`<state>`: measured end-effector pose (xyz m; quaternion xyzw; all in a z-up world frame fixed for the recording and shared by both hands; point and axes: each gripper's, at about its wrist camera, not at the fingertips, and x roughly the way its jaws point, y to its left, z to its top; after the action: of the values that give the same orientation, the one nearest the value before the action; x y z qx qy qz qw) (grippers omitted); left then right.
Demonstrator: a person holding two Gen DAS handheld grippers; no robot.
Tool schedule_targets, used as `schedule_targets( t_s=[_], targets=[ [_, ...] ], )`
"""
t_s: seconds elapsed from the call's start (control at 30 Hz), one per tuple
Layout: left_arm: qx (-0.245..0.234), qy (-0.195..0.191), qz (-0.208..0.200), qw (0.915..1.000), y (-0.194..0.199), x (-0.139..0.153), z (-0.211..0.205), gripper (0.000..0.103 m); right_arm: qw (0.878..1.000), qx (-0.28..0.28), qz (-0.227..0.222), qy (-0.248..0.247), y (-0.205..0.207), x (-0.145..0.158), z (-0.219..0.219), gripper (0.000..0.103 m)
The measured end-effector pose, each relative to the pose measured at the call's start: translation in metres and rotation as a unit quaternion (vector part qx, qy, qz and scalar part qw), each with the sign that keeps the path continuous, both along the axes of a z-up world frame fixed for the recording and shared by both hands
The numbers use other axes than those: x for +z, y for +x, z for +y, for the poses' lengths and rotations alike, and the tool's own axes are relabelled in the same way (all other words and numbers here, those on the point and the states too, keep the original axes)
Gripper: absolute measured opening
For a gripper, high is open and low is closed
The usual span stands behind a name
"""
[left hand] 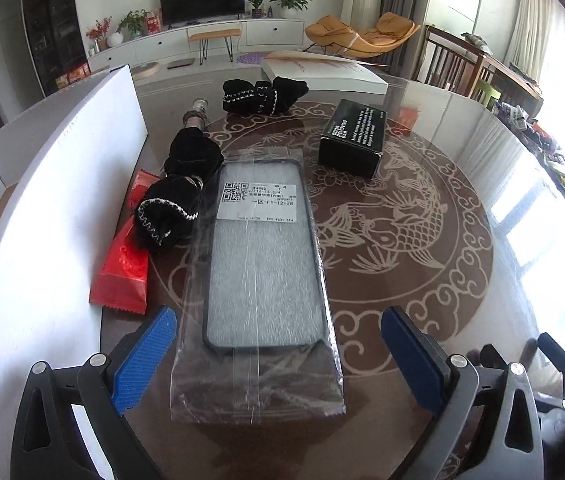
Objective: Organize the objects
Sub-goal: 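Reach the left tool to the bagged phone case and grasp it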
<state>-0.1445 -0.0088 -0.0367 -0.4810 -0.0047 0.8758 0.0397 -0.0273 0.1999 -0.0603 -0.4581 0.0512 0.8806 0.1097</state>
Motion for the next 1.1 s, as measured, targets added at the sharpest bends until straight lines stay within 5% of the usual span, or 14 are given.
schedule_targets(
  t_s=[0.17,0.27,0.33,0.4,0.57,0.7,1.1],
  targets=[
    [0.007,-0.045,-0.038,0.9982,-0.046,-0.032,0.006,0.103,1.0,0.0,0.0,0.0,0.0,0.0,0.0,0.103],
    [0.012,-0.024,-0.029,0.9992,-0.054,-0.037,0.004,0.102,1.0,0.0,0.0,0.0,0.0,0.0,0.0,0.103],
    [0.01,-0.024,-0.003,0.9997,-0.048,-0.033,0.004,0.075,1.0,0.0,0.0,0.0,0.0,0.0,0.0,0.103],
    [0.005,-0.023,-0.004,0.9997,-0.04,-0.034,0.005,0.074,1.0,0.0,0.0,0.0,0.0,0.0,-0.001,0.103],
    [-0.009,-0.026,-0.001,0.9996,0.02,-0.034,0.015,0.077,1.0,0.001,0.0,0.0,-0.001,0.0,-0.001,0.103],
    [-0.038,-0.029,-0.02,0.9987,0.047,-0.036,0.021,0.101,1.0,0.001,0.0,0.0,-0.001,0.0,-0.001,0.103],
    [-0.011,-0.025,-0.009,0.9996,0.02,-0.037,0.011,0.103,1.0,0.001,0.0,0.0,0.0,0.0,-0.002,0.103]
  ],
)
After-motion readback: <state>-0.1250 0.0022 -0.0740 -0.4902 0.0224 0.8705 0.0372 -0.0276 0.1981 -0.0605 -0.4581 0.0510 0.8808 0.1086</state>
